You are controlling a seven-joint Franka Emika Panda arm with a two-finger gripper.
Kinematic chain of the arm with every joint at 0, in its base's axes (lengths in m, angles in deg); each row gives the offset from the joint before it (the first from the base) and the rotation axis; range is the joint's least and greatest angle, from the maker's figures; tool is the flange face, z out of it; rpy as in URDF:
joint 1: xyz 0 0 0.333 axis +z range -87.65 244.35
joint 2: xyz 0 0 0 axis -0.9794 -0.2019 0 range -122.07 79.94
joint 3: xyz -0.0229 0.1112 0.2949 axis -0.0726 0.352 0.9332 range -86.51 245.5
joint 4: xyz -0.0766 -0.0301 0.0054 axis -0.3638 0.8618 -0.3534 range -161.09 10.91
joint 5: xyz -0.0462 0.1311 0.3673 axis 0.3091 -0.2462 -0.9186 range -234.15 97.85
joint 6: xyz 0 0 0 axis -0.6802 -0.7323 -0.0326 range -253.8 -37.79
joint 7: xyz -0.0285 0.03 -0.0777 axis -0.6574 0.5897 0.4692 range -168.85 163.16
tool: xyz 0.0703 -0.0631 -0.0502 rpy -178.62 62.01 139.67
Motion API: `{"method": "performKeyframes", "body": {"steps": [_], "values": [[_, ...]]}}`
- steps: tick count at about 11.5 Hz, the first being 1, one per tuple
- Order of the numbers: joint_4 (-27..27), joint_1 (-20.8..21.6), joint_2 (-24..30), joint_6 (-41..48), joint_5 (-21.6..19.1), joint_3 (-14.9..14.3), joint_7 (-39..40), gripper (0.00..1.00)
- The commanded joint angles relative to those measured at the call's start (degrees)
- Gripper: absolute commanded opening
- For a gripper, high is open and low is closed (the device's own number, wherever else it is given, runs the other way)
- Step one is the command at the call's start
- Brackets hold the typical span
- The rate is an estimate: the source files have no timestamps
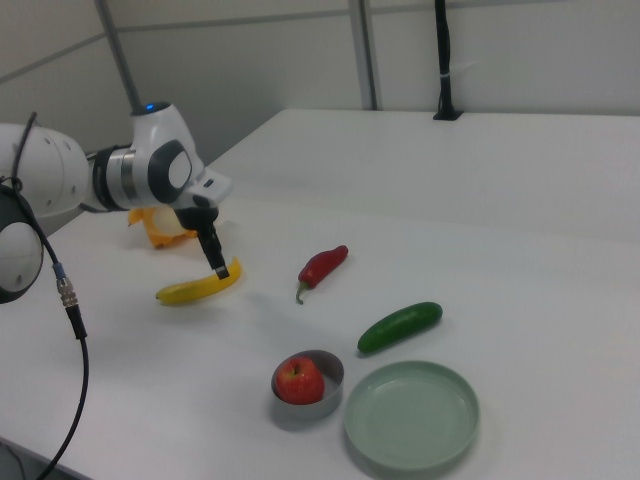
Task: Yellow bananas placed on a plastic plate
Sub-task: 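Close the gripper on the yellow banana and lift it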
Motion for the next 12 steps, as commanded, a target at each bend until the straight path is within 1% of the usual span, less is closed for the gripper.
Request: {"method": "performKeyframes", "body": {"steps": [1,3,6,7,8,9,12], "values": [[4.7,3.1,-5.1,-1.3,3.3,-0.7,-6.6,1.00],[5.5,4.2,-7.7,-1.6,5.0,-0.6,-6.9,1.00],[5.4,4.8,-9.9,-3.2,6.5,-0.4,-6.8,1.00],[5.4,4.8,-10.3,-3.4,7.2,-0.3,-6.9,0.78],[5.5,4.5,-10.3,-3.6,6.7,-0.3,-7.1,0.09],[5.7,4.1,-10.3,-3.6,7.0,-0.3,-8.3,0.00],[6.2,4.1,-10.1,-3.5,7.9,-0.2,-8.4,0.00]]}}
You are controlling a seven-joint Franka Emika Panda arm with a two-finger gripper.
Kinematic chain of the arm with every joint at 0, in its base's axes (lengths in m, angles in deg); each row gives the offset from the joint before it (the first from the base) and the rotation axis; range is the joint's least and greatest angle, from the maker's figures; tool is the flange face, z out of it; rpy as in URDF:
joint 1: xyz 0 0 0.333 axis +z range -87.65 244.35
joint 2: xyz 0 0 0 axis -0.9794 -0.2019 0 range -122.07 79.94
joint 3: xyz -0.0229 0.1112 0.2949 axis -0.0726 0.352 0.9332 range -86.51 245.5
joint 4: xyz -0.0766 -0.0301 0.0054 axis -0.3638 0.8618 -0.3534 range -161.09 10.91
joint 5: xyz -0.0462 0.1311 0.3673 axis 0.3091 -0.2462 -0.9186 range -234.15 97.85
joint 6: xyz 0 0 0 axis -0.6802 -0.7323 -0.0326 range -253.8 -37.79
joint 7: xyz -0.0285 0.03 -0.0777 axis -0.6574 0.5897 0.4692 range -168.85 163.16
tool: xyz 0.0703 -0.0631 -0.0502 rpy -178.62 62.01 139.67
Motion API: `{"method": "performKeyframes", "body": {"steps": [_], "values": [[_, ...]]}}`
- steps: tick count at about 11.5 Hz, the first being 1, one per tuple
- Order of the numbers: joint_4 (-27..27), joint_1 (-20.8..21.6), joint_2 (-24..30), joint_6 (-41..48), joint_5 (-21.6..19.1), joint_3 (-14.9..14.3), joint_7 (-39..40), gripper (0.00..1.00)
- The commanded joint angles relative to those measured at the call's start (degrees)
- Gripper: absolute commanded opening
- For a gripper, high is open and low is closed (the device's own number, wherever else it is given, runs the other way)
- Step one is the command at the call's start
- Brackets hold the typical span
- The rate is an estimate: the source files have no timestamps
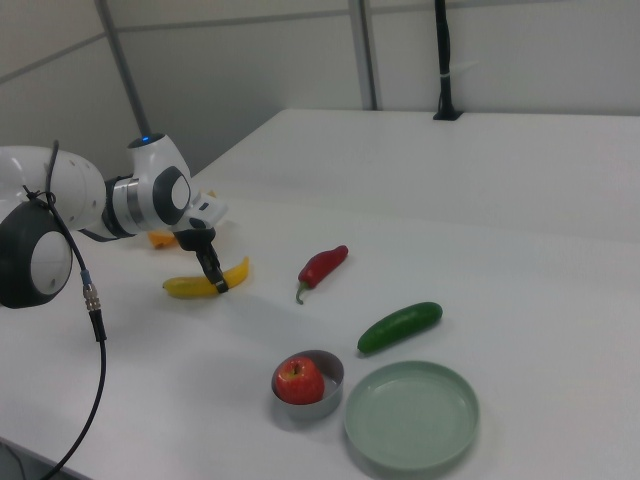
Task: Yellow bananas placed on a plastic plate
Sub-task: 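Close the gripper on the yellow banana and lift it, then carry the banana over the pale green plate and lower it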
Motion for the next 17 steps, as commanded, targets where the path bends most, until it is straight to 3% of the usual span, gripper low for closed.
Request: {"method": "performKeyframes", "body": {"steps": [1,4,6,10,13,15,17], "values": [[0.8,0.0,0.0,-0.6,2.3,-0.1,-1.6,0.00],[0.3,-2.6,3.1,-0.5,3.2,-0.1,0.7,0.00],[-3.2,-7.2,7.2,-0.6,2.9,-0.1,8.6,0.00],[-11.6,-15.4,16.7,1.1,1.2,-0.2,33.5,0.00],[-12.7,-19.6,19.4,11.2,0.4,-1.3,48.6,0.00],[-14.5,-21.6,20.9,12.0,0.4,-4.3,58.0,0.00],[-14.3,-22.5,20.8,10.2,0.5,-10.0,67.8,0.00]]}}
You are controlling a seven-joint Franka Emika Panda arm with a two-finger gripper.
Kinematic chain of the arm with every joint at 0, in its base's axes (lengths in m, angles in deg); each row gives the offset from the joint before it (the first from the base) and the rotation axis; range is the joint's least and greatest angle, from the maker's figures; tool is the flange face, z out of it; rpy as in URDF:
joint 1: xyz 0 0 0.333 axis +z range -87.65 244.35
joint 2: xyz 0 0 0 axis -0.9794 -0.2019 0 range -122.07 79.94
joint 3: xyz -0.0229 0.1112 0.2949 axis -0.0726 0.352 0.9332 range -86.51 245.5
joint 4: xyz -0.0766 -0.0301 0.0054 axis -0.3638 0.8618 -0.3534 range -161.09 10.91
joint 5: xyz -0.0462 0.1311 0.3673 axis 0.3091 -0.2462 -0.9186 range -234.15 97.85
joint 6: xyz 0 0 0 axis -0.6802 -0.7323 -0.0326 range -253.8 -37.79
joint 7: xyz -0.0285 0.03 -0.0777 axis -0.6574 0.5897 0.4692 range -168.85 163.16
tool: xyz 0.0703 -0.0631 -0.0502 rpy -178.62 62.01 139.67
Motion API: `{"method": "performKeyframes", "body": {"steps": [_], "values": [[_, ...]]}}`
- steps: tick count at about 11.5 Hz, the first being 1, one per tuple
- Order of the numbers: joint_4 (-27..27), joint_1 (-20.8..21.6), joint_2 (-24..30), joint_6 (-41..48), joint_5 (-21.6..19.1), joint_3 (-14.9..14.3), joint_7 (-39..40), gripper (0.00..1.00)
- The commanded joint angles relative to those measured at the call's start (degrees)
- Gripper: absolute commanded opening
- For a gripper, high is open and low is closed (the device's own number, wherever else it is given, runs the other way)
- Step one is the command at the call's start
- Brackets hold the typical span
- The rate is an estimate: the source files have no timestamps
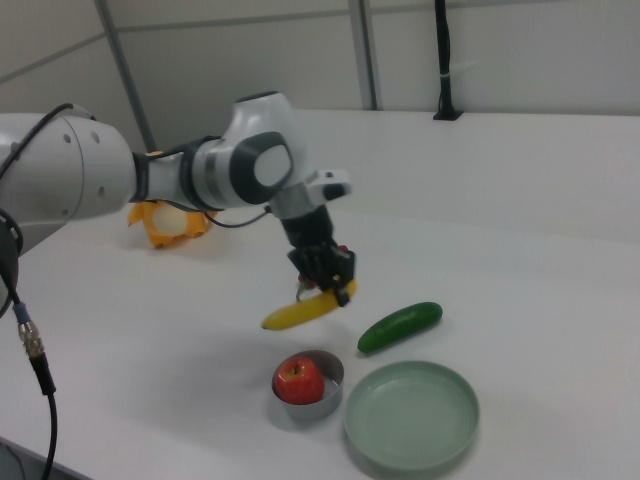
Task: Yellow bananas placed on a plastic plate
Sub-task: 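Carry the banana over the pale green plate and lower it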
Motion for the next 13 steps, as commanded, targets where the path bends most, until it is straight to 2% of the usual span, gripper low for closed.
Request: {"method": "performKeyframes", "body": {"steps": [1,2,4,7,9,10,11,13], "values": [[-2.5,-0.5,1.9,-3.8,-1.3,-8.0,14.0,0.00],[-3.5,-0.9,1.8,-7.5,-1.3,-10.2,16.6,0.00],[-6.7,-2.6,1.7,-14.9,-1.3,-11.4,21.2,0.00],[-9.9,-3.7,1.6,-15.1,-1.3,-13.4,30.9,0.00],[-10.6,-4.2,1.6,-14.9,-1.3,-14.0,34.5,0.00],[-10.3,-4.3,1.5,-15.1,-1.3,-14.0,34.5,0.38],[-10.1,-4.7,1.5,-15.1,-1.3,-14.0,34.5,0.97],[-10.1,-4.7,1.5,-14.9,-1.3,-14.0,34.0,1.00]]}}
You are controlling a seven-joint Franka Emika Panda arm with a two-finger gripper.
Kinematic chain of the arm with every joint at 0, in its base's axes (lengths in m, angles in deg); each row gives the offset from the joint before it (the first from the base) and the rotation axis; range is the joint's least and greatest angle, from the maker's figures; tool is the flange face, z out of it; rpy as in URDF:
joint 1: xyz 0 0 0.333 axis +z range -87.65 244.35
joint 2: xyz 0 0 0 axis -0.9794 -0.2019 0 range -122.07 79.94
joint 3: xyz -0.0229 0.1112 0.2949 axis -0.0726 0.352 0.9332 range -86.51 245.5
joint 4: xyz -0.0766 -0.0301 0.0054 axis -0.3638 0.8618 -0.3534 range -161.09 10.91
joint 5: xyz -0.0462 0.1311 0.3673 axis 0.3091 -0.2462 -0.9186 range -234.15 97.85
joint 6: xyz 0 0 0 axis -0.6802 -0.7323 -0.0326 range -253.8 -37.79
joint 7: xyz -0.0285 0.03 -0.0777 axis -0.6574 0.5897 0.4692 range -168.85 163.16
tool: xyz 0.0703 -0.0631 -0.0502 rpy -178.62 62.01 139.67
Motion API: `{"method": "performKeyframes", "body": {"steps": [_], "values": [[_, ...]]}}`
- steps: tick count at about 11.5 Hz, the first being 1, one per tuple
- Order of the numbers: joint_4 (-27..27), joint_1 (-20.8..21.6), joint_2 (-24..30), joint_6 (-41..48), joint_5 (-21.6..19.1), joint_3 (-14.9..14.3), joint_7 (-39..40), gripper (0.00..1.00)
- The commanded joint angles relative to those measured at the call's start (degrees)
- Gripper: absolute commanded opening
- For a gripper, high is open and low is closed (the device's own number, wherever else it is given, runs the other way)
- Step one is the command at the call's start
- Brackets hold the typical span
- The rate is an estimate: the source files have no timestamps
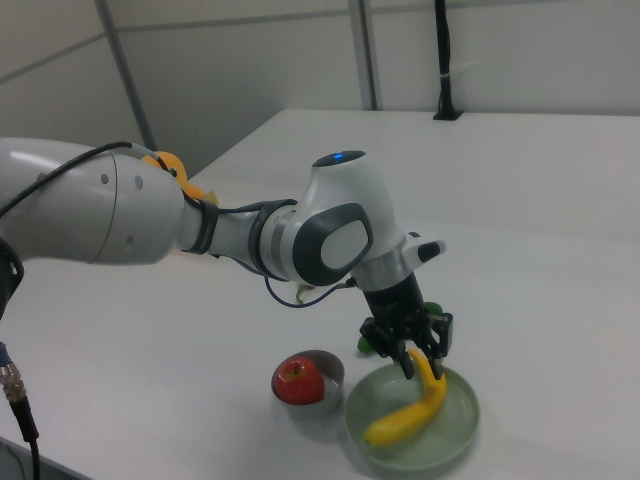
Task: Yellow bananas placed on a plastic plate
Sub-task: 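Open the gripper to release the banana onto the plate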
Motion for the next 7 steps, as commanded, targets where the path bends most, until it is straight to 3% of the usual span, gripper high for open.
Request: {"method": "performKeyframes", "body": {"steps": [1,3,5,6,7], "values": [[-1.4,0.2,1.3,-1.5,-1.2,-0.5,1.3,1.00],[-1.4,0.7,2.3,-0.5,-3.0,-0.4,-1.5,1.00],[0.1,2.9,3.3,-0.2,-9.0,0.1,-12.9,1.00],[1.0,3.6,3.8,-0.1,-9.7,1.0,-19.5,1.00],[1.1,3.6,4.8,-0.1,-9.9,3.8,-25.2,1.00]]}}
